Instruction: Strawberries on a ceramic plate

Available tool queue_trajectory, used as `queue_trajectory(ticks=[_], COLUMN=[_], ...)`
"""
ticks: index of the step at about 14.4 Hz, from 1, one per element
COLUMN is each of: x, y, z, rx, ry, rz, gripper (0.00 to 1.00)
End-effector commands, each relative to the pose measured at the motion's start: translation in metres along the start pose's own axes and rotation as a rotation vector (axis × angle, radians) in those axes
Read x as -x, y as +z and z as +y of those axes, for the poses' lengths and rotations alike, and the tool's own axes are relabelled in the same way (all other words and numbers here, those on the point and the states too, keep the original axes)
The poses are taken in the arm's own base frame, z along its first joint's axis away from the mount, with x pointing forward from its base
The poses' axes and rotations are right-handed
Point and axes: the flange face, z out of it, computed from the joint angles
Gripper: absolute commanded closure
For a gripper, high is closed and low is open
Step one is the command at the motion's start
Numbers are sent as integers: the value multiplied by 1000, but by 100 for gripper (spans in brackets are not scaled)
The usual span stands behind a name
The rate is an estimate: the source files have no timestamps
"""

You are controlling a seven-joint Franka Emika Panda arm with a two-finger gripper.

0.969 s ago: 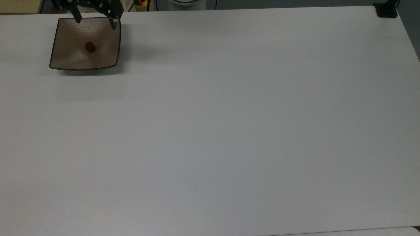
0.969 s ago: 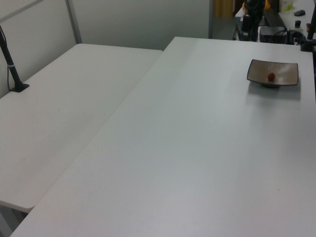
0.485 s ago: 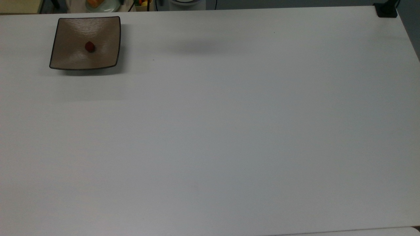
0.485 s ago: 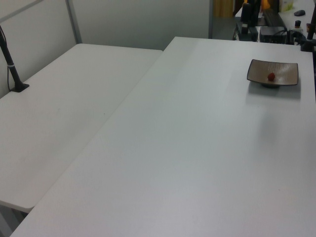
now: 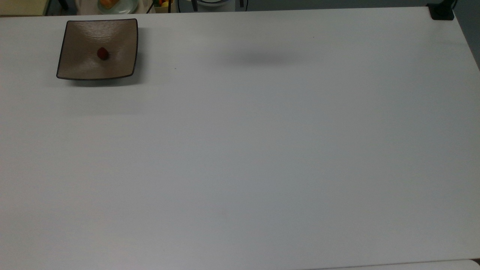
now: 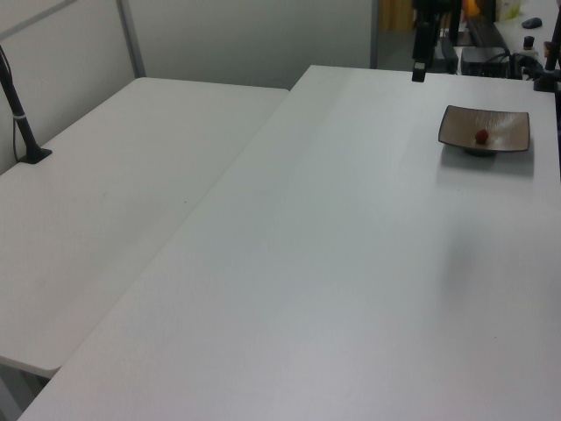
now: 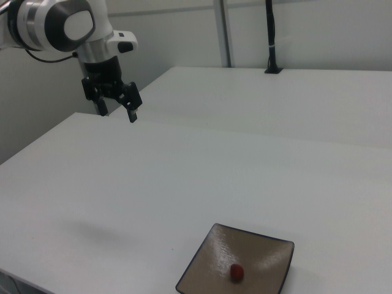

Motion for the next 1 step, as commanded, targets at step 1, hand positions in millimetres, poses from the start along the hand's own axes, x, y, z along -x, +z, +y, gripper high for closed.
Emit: queue_trajectory(ticks=[1], x=[-5], y=[2], z=[-3], rx=[-21], ry=[0], rz=[21], gripper=[0])
